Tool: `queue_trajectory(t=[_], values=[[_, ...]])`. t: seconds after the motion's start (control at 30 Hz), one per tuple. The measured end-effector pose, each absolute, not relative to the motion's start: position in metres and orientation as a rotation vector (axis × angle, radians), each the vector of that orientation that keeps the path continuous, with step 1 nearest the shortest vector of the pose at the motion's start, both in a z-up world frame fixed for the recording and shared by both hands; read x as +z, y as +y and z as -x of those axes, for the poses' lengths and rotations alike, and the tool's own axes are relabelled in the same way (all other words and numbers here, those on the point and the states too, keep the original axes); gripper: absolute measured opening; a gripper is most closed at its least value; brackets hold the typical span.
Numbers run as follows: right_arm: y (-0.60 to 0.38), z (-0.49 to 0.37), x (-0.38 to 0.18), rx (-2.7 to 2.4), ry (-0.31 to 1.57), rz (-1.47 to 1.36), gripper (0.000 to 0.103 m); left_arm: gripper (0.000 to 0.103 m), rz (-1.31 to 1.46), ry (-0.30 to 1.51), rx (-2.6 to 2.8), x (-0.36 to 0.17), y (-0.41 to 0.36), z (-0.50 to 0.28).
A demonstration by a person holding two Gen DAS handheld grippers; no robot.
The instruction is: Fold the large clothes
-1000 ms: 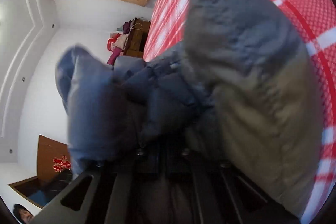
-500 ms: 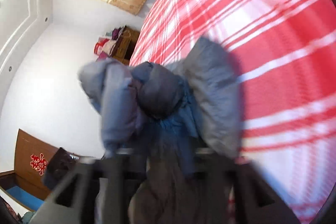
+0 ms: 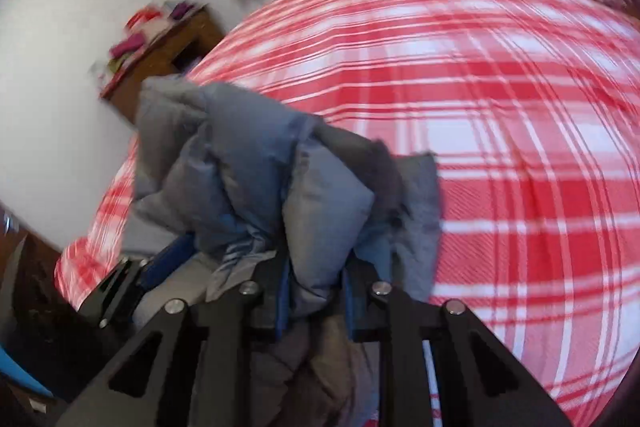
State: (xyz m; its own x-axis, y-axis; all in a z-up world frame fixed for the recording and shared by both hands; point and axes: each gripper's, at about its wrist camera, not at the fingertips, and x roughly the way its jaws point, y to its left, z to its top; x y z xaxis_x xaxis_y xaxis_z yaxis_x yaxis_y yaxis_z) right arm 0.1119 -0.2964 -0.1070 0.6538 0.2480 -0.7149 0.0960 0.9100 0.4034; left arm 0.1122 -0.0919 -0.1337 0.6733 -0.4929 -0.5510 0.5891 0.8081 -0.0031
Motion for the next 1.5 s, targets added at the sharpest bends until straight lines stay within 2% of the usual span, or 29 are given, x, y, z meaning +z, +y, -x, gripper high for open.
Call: queue_trajectory(t=[0.03, 0.07, 0.1, 0.17, 0.27, 0.33, 0.47, 0.57, 0.77, 1.4, 1.43, 1.5], values=[[-0.299, -0.106, -0.111, 0.061, 0.853, -0.441, 0.032, 0.053, -0.17, 0.576, -0.625, -0.132, -0.09, -0.113], [-0.3, -0.103, -0.113, 0.033, 0.85, -0.434, 0.047, 0.053, -0.144, 0.605, -0.644, -0.129, -0.085, -0.116], [-0.299, -0.098, -0.118, 0.01, 0.846, -0.412, 0.05, 0.053, -0.119, 0.64, -0.661, -0.125, -0.079, -0.118], [-0.297, -0.093, -0.124, 0.008, 0.841, -0.409, 0.05, 0.053, -0.074, 0.682, -0.679, -0.111, -0.059, -0.119], [-0.302, -0.085, -0.127, 0.01, 0.827, -0.466, 0.05, 0.056, -0.065, 0.643, -0.599, -0.087, -0.017, -0.117], [-0.299, -0.088, -0.123, 0.024, 0.836, -0.457, 0.05, 0.071, -0.037, 0.649, -0.518, -0.078, 0.013, -0.129], [-0.303, -0.091, -0.124, 0.059, 0.842, -0.487, 0.051, 0.071, 0.068, 0.75, -0.397, -0.09, 0.052, -0.166], [-0.302, -0.094, -0.127, 0.066, 0.84, -0.479, 0.051, 0.071, 0.038, 0.828, -0.398, -0.112, 0.042, -0.177], [-0.302, -0.101, -0.129, 0.077, 0.851, -0.472, 0.052, 0.072, -0.057, 0.83, -0.367, -0.123, 0.015, -0.177], [-0.289, -0.121, -0.136, 0.123, 0.842, -0.479, 0.053, 0.072, -0.031, 0.899, -0.363, -0.142, 0.003, -0.194], [-0.288, -0.122, -0.135, 0.121, 0.842, -0.475, 0.052, 0.063, -0.016, 0.904, -0.381, -0.143, 0.004, -0.195], [-0.282, -0.12, -0.133, 0.135, 0.839, -0.473, 0.037, 0.044, -0.004, 0.901, -0.441, -0.14, 0.002, -0.191]])
